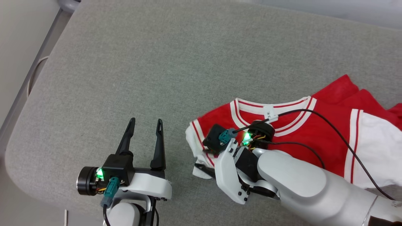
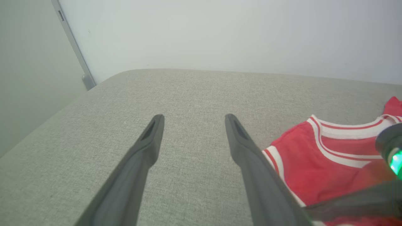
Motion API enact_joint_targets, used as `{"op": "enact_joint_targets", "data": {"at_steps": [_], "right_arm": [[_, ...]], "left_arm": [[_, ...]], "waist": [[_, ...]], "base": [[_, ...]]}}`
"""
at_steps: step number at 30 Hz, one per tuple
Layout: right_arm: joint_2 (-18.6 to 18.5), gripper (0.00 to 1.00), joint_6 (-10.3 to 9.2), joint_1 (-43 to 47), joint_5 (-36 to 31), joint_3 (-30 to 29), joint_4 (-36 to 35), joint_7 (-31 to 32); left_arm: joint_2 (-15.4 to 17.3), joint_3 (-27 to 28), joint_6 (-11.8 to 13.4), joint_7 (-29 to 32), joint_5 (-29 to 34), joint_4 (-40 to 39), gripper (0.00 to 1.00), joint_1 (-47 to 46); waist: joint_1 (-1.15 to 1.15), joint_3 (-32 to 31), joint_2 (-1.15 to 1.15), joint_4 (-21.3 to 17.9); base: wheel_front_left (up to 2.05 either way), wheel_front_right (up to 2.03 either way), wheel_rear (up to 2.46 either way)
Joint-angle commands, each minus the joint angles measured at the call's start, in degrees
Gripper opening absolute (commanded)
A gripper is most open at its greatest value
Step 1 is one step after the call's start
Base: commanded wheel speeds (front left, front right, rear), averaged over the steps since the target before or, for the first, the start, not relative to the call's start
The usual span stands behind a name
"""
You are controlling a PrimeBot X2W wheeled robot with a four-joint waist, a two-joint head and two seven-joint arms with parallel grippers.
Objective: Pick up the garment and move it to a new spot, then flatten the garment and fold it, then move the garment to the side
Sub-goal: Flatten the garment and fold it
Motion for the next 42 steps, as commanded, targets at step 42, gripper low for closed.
{"op": "enact_joint_targets", "data": {"at_steps": [42], "right_arm": [[-36.2, 1.00, -0.11, 27.5, -2.5, -48.7, -29.5, 27.7]], "left_arm": [[0.0, 4.1, -2.1, -0.1, 2.9, -1.1, 1.00, 4.6]], "waist": [[0.00, -6.1, 0.00, -8.3]], "base": [[0.00, 0.00, 0.00]]}}
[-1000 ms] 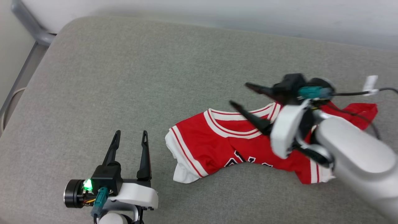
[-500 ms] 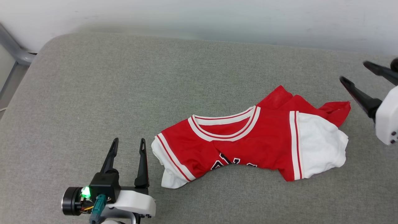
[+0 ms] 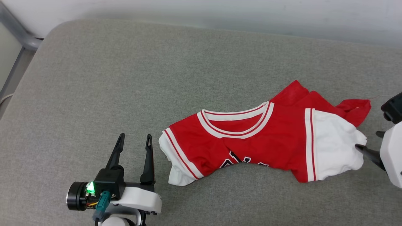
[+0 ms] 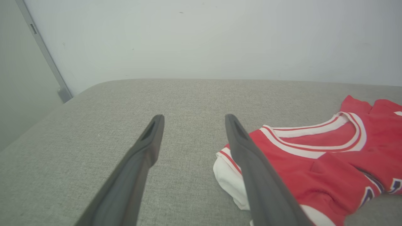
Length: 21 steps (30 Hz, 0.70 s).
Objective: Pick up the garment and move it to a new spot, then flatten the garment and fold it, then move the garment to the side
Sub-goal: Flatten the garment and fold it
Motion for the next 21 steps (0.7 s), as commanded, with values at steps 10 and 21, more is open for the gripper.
{"op": "enact_joint_targets", "data": {"at_steps": [10, 21], "right_arm": [[3.6, 1.00, -0.06, -3.2, -4.2, 8.0, 7.4, 3.1], [5.2, 0.00, -0.05, -2.6, -0.1, 16.1, 14.1, -4.3]], "left_arm": [[0.0, -1.8, 0.9, -0.1, -1.4, 0.0, 1.00, -3.3], [0.0, -0.4, 1.1, -0.1, -0.8, 0.4, 1.00, -2.8]], "waist": [[0.00, 5.0, 0.00, 3.8], [0.00, 4.4, 0.00, 2.2]], "base": [[0.00, 0.00, 0.00], [0.00, 0.00, 0.00]]}}
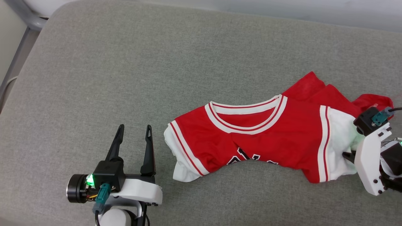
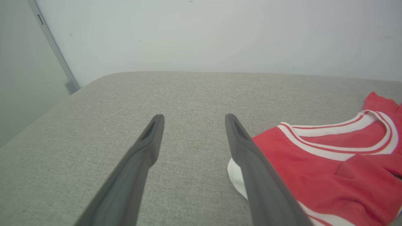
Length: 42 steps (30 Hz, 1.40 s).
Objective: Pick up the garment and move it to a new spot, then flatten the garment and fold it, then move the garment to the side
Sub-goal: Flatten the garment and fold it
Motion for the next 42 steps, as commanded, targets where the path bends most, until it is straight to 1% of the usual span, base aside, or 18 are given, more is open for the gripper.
{"op": "enact_joint_targets", "data": {"at_steps": [1, 6, 10, 14, 18, 19, 24, 26, 28, 29, 31, 34, 38, 39, 40, 41, 42], "right_arm": [[1.4, 0.00, -0.05, 2.4, 1.0, 0.9, 1.1, -1.3], [-0.9, 0.00, -0.07, 3.3, 0.4, -3.1, -2.9, -8.1], [-1.9, 0.00, -0.06, 7.7, -0.1, -8.1, -7.8, -11.6], [-1.6, 0.00, -0.07, 13.7, -0.8, -15.7, -12.9, -12.7], [0.2, 0.00, -0.07, 21.4, -1.9, -24.2, -15.7, -11.3], [1.5, 0.00, -0.07, 25.5, -2.6, -28.4, -16.3, -10.3], [5.5, 0.00, -0.07, 34.5, -3.2, -37.5, -14.7, -8.0], [7.5, 0.00, -0.07, 37.2, -2.9, -39.9, -13.5, -6.9], [8.7, 0.00, -0.07, 38.9, -2.9, -41.9, -11.2, -6.2], [8.7, 0.00, -0.07, 38.9, -2.9, -41.9, -11.2, -6.2], [9.8, 0.00, -0.07, 40.1, -3.4, -43.1, -8.2, -5.5], [11.8, 0.00, -0.07, 41.1, -3.7, -43.2, -3.6, -5.2], [13.1, 0.00, -0.09, 40.2, -3.9, -43.6, -1.1, -7.8], [13.2, 0.21, -0.09, 39.5, -4.2, -44.0, -1.3, -9.1], [13.2, 0.97, -0.10, 38.9, -4.6, -44.6, -1.7, -10.8], [13.4, 1.00, -0.10, 38.4, -4.9, -45.3, -2.2, -12.4], [13.8, 1.00, -0.08, 38.0, -5.2, -45.8, -3.1, -14.0]], "left_arm": [[0.0, 0.4, -0.1, -0.1, 0.3, 0.1, 1.00, 0.3], [0.0, 1.0, -0.5, -0.1, 0.9, 0.2, 1.00, 1.3], [0.0, 1.9, -0.6, -0.1, 1.4, 0.1, 1.00, 2.4], [0.0, 2.5, -1.1, -0.1, 1.9, -0.1, 1.00, 3.3], [0.0, 2.6, -1.5, -0.1, 1.9, -0.1, 1.00, 3.7], [0.0, 2.5, -1.5, -0.1, 1.8, -0.2, 1.00, 3.7], [0.0, 2.2, -1.6, -0.1, 1.6, 0.0, 1.00, 3.5], [0.0, 2.2, -1.7, -0.1, 1.6, 0.1, 1.00, 3.6], [0.0, 2.2, -1.7, -0.1, 1.6, 0.2, 1.00, 3.5], [0.0, 2.2, -1.7, -0.1, 1.6, 0.2, 1.00, 3.5], [0.0, 2.0, -1.9, -0.1, 1.6, 0.4, 1.00, 3.4], [0.0, 2.1, -1.8, -0.1, 1.6, 0.6, 1.00, 3.3], [0.0, 2.6, -1.8, -0.1, 1.9, 0.7, 1.00, 4.1], [0.0, 2.7, -1.8, -0.1, 1.9, 0.7, 1.00, 4.4], [0.0, 2.9, -1.9, -0.1, 2.0, 0.7, 1.00, 4.7], [0.0, 3.1, -1.9, -0.1, 2.1, 0.7, 1.00, 4.9], [0.0, 3.3, -2.0, -0.1, 2.2, 0.7, 1.00, 4.9]], "waist": [[0.01, -0.8, 0.00, -0.9], [0.01, -3.0, 0.00, -2.9], [0.01, -4.6, 0.00, -4.6], [0.01, -5.7, 0.00, -6.1], [0.01, -6.1, 0.00, -6.9], [0.01, -6.1, 0.00, -7.0], [0.01, -5.9, 0.00, -6.7], [0.01, -5.9, 0.00, -6.5], [0.01, -5.8, 0.00, -6.2], [0.01, -5.8, 0.00, -6.2], [0.01, -5.8, 0.00, -5.8], [0.01, -6.0, 0.00, -5.3], [0.01, -6.7, 0.00, -5.4], [0.01, -6.9, 0.00, -5.5], [0.01, -7.1, 0.00, -5.7], [0.01, -7.3, 0.00, -5.9], [0.01, -7.6, 0.00, -6.1]], "base": [[0.00, 0.00, 0.00], [0.00, 0.00, 0.00], [0.00, 0.00, 0.00], [0.00, 0.00, 0.00], [0.00, 0.00, 0.00], [0.00, 0.00, 0.00], [0.00, 0.00, 0.00], [0.00, 0.00, 0.00], [0.00, 0.00, 0.00], [0.00, 0.00, 0.00], [0.00, 0.00, 0.00], [0.00, 0.00, 0.00], [0.00, 0.00, 0.00], [0.00, 0.00, 0.00], [0.00, 0.00, 0.00], [0.00, 0.00, 0.00], [0.00, 0.00, 0.00]]}}
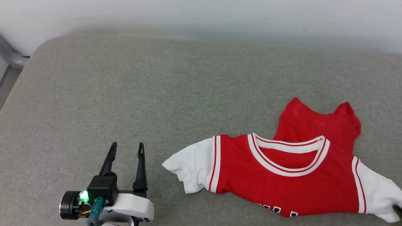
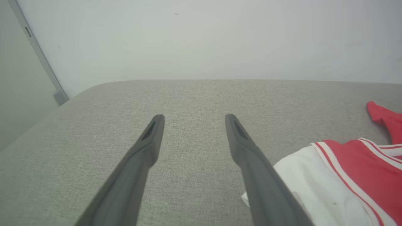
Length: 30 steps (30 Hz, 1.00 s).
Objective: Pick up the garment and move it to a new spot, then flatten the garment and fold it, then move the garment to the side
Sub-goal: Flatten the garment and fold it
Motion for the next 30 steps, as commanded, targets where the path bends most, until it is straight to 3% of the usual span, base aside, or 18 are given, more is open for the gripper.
{"op": "enact_joint_targets", "data": {"at_steps": [1, 8, 16, 21, 30], "right_arm": [[0.5, 1.00, -0.10, -1.0, -0.5, -0.6, -0.9, -1.4], [5.3, 1.00, -0.09, -1.8, -4.1, -6.7, -10.8, -9.6], [11.6, 1.00, -0.07, -2.2, -11.1, -9.3, -19.6, -12.2], [13.2, 1.00, -0.07, -2.4, -13.5, -8.9, -20.6, -11.9], [13.9, 1.00, -0.07, -3.8, -14.9, -7.2, -19.0, -12.1]], "left_arm": [[0.0, 0.3, -0.3, -0.1, 0.4, -0.1, 1.00, 0.3], [2.3, 1.2, -2.7, -0.1, 1.3, -1.2, 1.00, -1.9], [9.3, -1.0, -9.6, 1.5, 0.2, 1.3, 1.00, -9.2], [15.3, -8.6, -11.3, 12.0, -5.2, 1.1, 1.00, -15.5], [28.8, -24.4, -11.3, 36.3, -28.9, -4.5, 1.00, -24.2]], "waist": [[0.00, -0.4, 0.00, -0.4], [0.00, -1.3, 0.00, -1.5], [0.00, -1.4, 0.00, -2.6], [0.00, -1.0, 0.00, -3.0], [0.00, -0.1, 0.00, -4.4]], "base": [[0.00, 0.00, 0.00], [0.00, 0.00, 0.00], [0.00, 0.00, 0.00], [0.00, 0.00, 0.00], [0.00, 0.00, 0.00]]}}
